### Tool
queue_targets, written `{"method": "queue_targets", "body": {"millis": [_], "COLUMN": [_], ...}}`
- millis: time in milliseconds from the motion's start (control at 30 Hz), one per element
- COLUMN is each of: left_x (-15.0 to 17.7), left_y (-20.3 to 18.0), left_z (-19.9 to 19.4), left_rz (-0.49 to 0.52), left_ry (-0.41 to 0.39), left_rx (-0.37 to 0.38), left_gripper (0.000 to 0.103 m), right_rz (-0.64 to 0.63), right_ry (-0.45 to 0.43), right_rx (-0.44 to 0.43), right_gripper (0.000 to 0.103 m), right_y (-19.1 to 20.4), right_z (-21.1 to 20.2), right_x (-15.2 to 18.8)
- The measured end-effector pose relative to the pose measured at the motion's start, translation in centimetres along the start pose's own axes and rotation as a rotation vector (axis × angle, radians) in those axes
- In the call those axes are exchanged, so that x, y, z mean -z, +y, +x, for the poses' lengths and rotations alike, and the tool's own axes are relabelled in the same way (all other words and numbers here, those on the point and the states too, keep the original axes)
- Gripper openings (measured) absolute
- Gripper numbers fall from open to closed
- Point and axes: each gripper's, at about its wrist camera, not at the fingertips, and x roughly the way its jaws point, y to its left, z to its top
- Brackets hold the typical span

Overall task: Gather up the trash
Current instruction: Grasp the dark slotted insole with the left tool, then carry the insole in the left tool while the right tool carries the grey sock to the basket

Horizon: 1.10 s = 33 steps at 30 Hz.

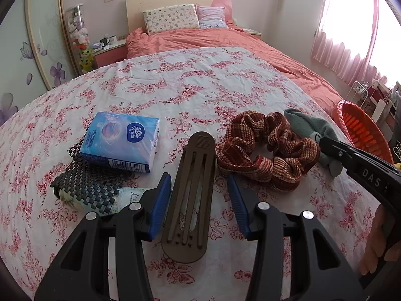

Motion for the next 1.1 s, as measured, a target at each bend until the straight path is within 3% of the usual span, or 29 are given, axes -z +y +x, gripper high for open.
{"method": "queue_targets", "body": {"millis": [133, 167, 467, 600, 700, 1100], "left_x": [0.1, 0.0, 0.0, 0.1, 0.0, -2.3], "left_y": [-0.2, -0.2, -0.2, -0.7, -0.8, 0.8], "left_z": [0.1, 0.1, 0.0, 0.0, -0.1, -3.5], "left_rz": [0.01, 0.011, 0.016, 0.033, 0.041, -0.003], "left_ry": [0.003, 0.003, -0.001, 0.011, 0.008, -0.079], "left_rx": [-0.019, -0.026, -0.026, -0.048, -0.044, -0.041], "left_gripper": [0.046, 0.032, 0.03, 0.037, 0.033, 0.033], "right_rz": [0.0, -0.002, -0.004, -0.001, 0.002, -0.007], "right_ry": [0.01, 0.007, -0.008, -0.002, -0.002, -0.067], "right_rx": [-0.003, -0.005, -0.005, -0.006, -0.013, -0.054], "right_gripper": [0.011, 0.01, 0.009, 0.009, 0.009, 0.009], "right_y": [0.1, 0.0, 0.0, 0.0, 0.1, 0.8], "right_z": [0.2, 0.2, -0.4, -0.3, -0.5, -3.8], "right_x": [0.0, 0.0, 0.1, 0.4, 0.2, -1.1]}}
